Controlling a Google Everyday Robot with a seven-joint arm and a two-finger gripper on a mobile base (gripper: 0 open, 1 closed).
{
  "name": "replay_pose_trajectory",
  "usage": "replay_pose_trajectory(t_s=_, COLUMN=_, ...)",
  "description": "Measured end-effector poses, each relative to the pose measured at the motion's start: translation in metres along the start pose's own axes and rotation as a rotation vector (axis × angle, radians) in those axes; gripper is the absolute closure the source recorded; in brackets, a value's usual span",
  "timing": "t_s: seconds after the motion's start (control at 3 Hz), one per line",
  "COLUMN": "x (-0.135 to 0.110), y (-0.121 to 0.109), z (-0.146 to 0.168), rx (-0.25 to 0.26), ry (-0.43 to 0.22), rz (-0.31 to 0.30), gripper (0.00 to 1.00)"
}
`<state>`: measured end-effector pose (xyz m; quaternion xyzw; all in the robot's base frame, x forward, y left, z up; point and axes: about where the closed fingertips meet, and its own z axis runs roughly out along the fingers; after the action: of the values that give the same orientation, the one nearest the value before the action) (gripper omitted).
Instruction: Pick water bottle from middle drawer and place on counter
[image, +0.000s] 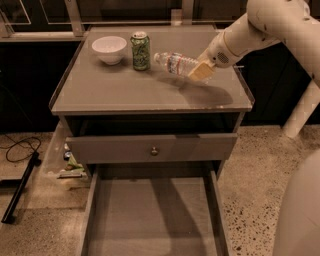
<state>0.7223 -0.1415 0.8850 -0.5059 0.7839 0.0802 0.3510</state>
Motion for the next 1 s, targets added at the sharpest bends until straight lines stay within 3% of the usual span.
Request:
replay_pose_trajectory(t_s=0.67, x=0.023, y=0.002, z=0.017, rx=-0.016, ry=0.117, rz=0.038, gripper=1.00)
replay_pose_trajectory(t_s=1.0, x=0.023, y=0.002, z=0.017, rx=-0.016, ry=0.117, rz=0.038, gripper=0.81)
